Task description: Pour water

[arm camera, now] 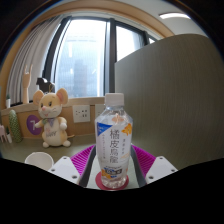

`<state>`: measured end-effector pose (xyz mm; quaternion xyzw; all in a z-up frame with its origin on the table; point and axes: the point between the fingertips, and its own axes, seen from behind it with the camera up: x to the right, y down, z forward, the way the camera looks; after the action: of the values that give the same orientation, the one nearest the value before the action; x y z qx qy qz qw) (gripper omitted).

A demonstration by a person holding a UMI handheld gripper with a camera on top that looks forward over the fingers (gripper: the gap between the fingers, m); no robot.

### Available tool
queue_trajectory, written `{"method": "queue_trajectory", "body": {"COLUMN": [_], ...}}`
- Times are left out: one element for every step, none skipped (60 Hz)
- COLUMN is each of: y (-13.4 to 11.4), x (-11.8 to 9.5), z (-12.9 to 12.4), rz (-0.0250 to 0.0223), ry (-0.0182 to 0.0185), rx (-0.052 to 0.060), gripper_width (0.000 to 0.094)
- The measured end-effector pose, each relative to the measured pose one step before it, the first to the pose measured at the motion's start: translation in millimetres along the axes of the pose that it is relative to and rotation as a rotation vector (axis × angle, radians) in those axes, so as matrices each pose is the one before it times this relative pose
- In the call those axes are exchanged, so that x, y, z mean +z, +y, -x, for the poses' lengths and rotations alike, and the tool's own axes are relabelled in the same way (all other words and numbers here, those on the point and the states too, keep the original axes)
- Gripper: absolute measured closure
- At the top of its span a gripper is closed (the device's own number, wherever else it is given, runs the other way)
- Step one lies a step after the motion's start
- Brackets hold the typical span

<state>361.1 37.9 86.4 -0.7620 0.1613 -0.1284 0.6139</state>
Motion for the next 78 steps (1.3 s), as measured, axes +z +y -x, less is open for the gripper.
{"method": "queue_trajectory", "body": {"y": [1.48, 2.5, 2.31, 2.42, 2.03, 1.56, 1.35, 1.63, 2.75, 3.45, 3.39, 2.92, 2.52, 2.88, 3.62, 4.36, 4.54, 4.46, 4.18, 4.27, 4.03, 3.88, 3.59, 3.64, 3.65, 2.96, 2.02, 2.32, 1.35, 1.17, 1.24, 0.54, -0.35, -0.54, -2.2, 0.33, 0.37, 0.52, -0.06, -0.63, -1.0, -1.09, -1.24, -0.77, -1.42, -2.2, -1.7, -1.61, -1.67, -1.86, -1.91, -1.81, -0.99, -1.63, -1.78, -2.29, -2.3, -2.31, -1.95, -1.98, -1.74, -2.0, -2.2, -1.7, -1.47, -1.74, -1.68, -1.37, -0.92, -0.73, -1.39, -1.24, -0.93, -0.79, -0.63, -0.42, -0.42, -0.4], "x": [-2.29, 1.69, -2.43, -2.4, -2.44, -2.49, -2.34, -2.46, -2.59, -2.67, -3.1, -3.52, -4.02, -4.55, -3.77, -4.2, -4.42, -4.98, -3.99, -6.7, -5.43, -5.29, -5.85, -6.36, -6.2, -4.81, -5.77, -9.2, -7.07, -6.97, -7.55, -7.87, -7.97, -7.66, -4.93, -7.54, -7.16, -7.22, -7.12, -6.81, -6.4, -6.38, -5.84, -5.47, -2.62, -4.76, -5.15, -4.23, -4.48, -3.96, -4.04, -3.89, -3.15, -4.59, -3.52, -3.28, -2.88, -2.8, -2.49, -2.65, -1.48, -2.61, -2.55, -2.12, -1.72, -2.05, -2.25, -1.93, -1.6, 0.93, -2.45, -1.95, -1.76, -1.54, -1.72, -1.32, -1.41, -1.29], "z": [-0.22, 3.03, 0.39, 1.34, 1.25, 1.17, 1.13, 0.8, 1.05, 1.13, 1.22, 1.58, 1.33, 1.54, 1.01, 0.48, 0.28, 0.57, 0.39, 1.6, 1.6, 1.88, 1.97, 2.5, 2.84, 1.92, 3.92, 4.0, 3.97, 4.7, 5.37, 6.11, 6.62, 6.69, 6.54, 7.55, 6.72, 6.68, 7.26, 7.1, 7.06, 7.11, 6.76, 6.76, 6.41, 7.2, 6.91, 6.46, 6.26, 6.09, 5.8, 5.72, 4.95, 5.95, 5.97, 5.49, 5.38, 5.5, 5.58, 5.46, 3.84, 5.26, 5.29, 4.48, 4.8, 5.12, 5.21, 5.18, 4.89, 3.29, 3.98, 3.24, 3.45, 3.53, 3.02, 2.72, 2.3, 2.16], "rz": [0.00544, 0.00453, 0.00677, 0.00604, 0.00471, 0.00238, 0.00219, 0.00505, 0.00725, 0.01075, 0.01069, 0.00844, 0.00554, 0.0057, 0.00846, 0.01139, 0.01208, 0.01156, 0.00969, 0.01105, 0.01073, 0.00907, 0.00856, 0.00874, 0.00824, 0.00558, 0.00345, 0.00077, -0.00087, -0.00119, -0.00119, -0.00307, -0.00622, -0.00819, -0.00361, -0.00465, -0.00218, -0.00063, -0.0018, -0.00341, -0.00536, -0.00605, -0.00571, -0.00434, -0.00324, -0.0045, -0.00519, -0.0061, -0.0048, -0.00501, -0.00503, -0.00441, -0.00359, -0.00295, -0.00389, -0.00575, -0.00639, -0.00575, -0.00484, -0.00418, -0.00424, -0.00427, -0.00282, -0.00335, -0.00331, -0.00396, -0.00355, -0.00204, -0.001, -0.00251, -0.00158, -0.00229, -0.00223, -0.00182, -0.00141, -0.00058, -0.00081, -0.00098], "ry": [-0.00262, -0.00736, -0.00472, -0.00662, -0.00763, -0.00737, -0.00617, -0.00296, -0.00502, -0.00558, -0.00599, -0.00596, -0.0048, -0.002, -0.00153, 0.00138, 0.00297, 0.00352, 0.00003, 0.00314, 0.00152, 0.00033, -0.00032, -0.00105, -0.00183, -0.00437, -0.00391, -0.00022, -0.0027, -0.00433, -0.00665, -0.0095, -0.0112, -0.01092, -0.01219, -0.00954, -0.00969, -0.00861, -0.00967, -0.00967, -0.01106, -0.01096, -0.00968, -0.00871, -0.00957, -0.00867, -0.00924, -0.00802, -0.00665, -0.00576, -0.00444, -0.00404, -0.00619, -0.00457, -0.00467, -0.00451, -0.00436, -0.00533, -0.00596, -0.00667, -0.00777, -0.00472, -0.00489, -0.00566, -0.00616, -0.00702, -0.00763, -0.0076, -0.00716, -0.00711, -0.00413, -0.00498, -0.00526, -0.00565, -0.0049, -0.00419, -0.00343, -0.0025], "rx": [-0.0019, -0.0006, -0.0015, -0.0027, -0.0035, -0.0038, -0.0039, -0.0047, -0.003, -0.004, -0.0047, -0.006, -0.0085, -0.0075, -0.0067, -0.0051, -0.0053, -0.0071, -0.0097, -0.0098, -0.011, -0.0115, -0.0116, -0.01, -0.0086, -0.0069, -0.0048, -0.003, -0.0002, 0.0023, 0.0044, 0.0032, 0.0019, 0.0022, 0.0016, 0.0044, 0.0037, 0.0043, 0.004, 0.004, 0.0041, 0.0043, 0.0057, 0.0072, 0.0073, 0.0031, 0.0014, -0.0003, 0.0002, -0.0003, -0.0006, -0.0016, -0.0016, -0.0028, -0.0015, -0.0011, -0.001, -0.0013, -0.0022, -0.0021, -0.003, -0.0052, -0.0046, -0.0037, -0.0032, -0.0033, -0.0025, -0.0022, -0.0018, -0.0016, -0.0024, -0.001, -0.001, -0.002, -0.0032, -0.0036, -0.0008, -0.0006], "gripper_width": [0.0241, 0.0231, 0.0224, 0.0218, 0.0217, 0.0217, 0.0216, 0.0217, 0.0217, 0.0217, 0.0217, 0.0217, 0.0216, 0.0215, 0.0216, 0.0216, 0.0216, 0.0217, 0.0217, 0.0216, 0.0218, 0.0217, 0.0217, 0.0216, 0.0217, 0.0216, 0.0215, 0.0214, 0.0215, 0.0216, 0.0215, 0.0214, 0.0214, 0.0215, 0.0213, 0.0212, 0.0209, 0.0204, 0.0206, 0.0204, 0.0205, 0.0204, 0.0204, 0.0202, 0.0203, 0.0206, 0.0206, 0.0205, 0.0205, 0.0206, 0.0207, 0.0206, 0.0205, 0.0205, 0.0205, 0.0205, 0.0205, 0.0205, 0.0206, 0.0205, 0.0206, 0.0205, 0.0206, 0.0206, 0.0207, 0.0207, 0.0207, 0.0206, 0.0206, 0.0206, 0.0207, 0.0207, 0.0206, 0.0207, 0.0206, 0.0205, 0.0205, 0.0206]}}
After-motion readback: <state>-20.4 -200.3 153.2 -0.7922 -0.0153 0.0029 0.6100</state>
